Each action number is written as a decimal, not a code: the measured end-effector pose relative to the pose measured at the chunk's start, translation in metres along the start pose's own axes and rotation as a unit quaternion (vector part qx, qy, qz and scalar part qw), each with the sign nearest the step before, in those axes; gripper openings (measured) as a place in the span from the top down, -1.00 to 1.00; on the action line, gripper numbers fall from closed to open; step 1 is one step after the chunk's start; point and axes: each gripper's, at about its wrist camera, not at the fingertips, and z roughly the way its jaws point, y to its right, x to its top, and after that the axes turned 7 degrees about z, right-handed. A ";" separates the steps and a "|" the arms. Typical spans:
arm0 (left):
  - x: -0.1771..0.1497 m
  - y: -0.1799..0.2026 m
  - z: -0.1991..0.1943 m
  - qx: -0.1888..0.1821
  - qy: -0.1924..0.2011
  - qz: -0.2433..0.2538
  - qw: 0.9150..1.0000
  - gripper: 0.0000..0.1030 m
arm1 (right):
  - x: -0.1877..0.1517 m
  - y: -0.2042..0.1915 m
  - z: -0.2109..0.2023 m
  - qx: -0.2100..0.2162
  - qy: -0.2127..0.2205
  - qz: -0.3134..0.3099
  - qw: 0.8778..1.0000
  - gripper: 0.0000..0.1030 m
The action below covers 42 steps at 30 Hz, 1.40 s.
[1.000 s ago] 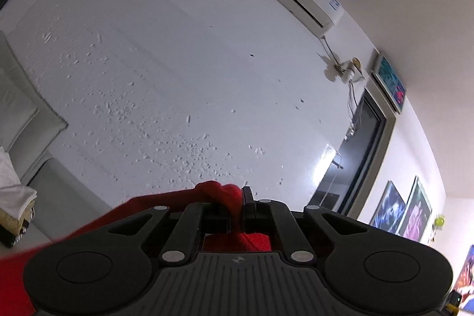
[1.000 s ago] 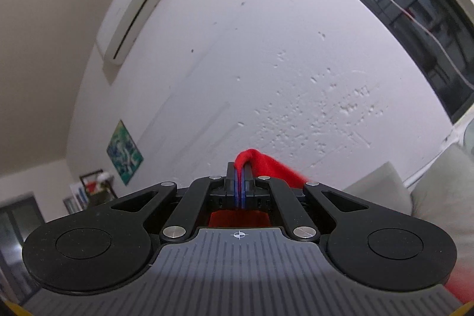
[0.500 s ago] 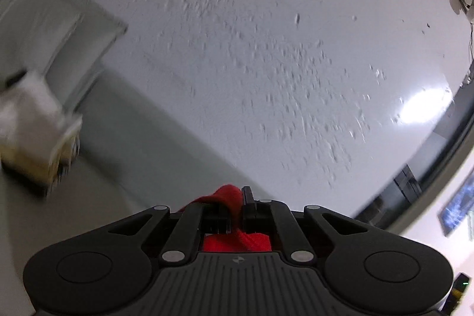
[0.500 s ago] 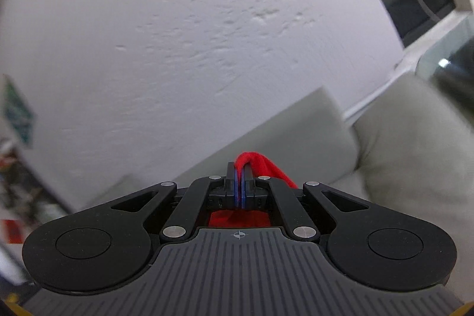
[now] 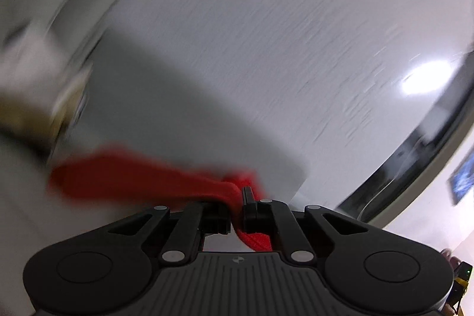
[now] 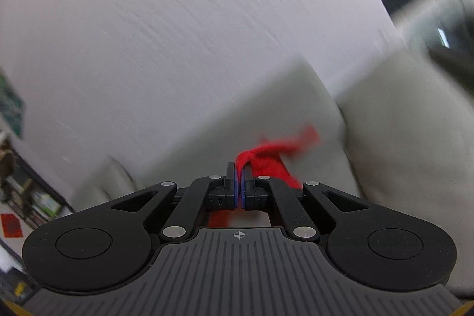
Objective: Fold clothes
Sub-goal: 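Lower the shirt flat onto the sofa and open both grippers, then move the right gripper to the shirt edge beside the cushion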
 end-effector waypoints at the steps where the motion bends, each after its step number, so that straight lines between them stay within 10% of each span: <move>1: -0.024 -0.015 0.012 0.017 -0.028 -0.017 0.999 0.90 | -0.015 0.021 0.014 -0.021 -0.021 0.018 0.999 0.97; 8: -0.132 -0.084 0.030 0.080 -0.108 -0.115 0.984 0.91 | -0.105 0.133 0.069 -0.165 -0.113 0.081 0.976 0.98; 18: -0.137 -0.066 -0.017 0.093 -0.091 -0.091 0.987 0.91 | -0.123 0.136 0.051 -0.191 -0.117 0.044 0.974 0.98; 22: -0.157 -0.068 0.001 0.155 -0.133 -0.065 0.977 0.77 | -0.142 0.141 0.059 -0.217 -0.128 0.002 0.968 0.97; 26: -0.162 -0.069 0.000 0.214 -0.183 -0.027 0.959 0.35 | -0.157 0.148 0.071 -0.262 -0.155 -0.053 0.951 0.28; 33: -0.140 -0.032 -0.033 0.136 -0.133 0.034 0.981 0.33 | -0.140 0.141 0.028 -0.204 -0.107 -0.051 0.972 0.21; 35: -0.135 -0.011 -0.021 0.078 -0.131 0.071 0.986 0.33 | -0.138 0.135 0.031 -0.156 -0.117 -0.054 0.979 0.59; 38: -0.140 0.013 0.026 0.055 -0.191 0.132 0.971 0.34 | -0.151 0.125 0.057 -0.105 -0.182 -0.074 0.975 0.70; 42: -0.159 -0.007 0.088 0.126 -0.337 0.153 0.921 0.65 | -0.174 0.129 0.095 -0.166 -0.245 -0.101 0.950 0.79</move>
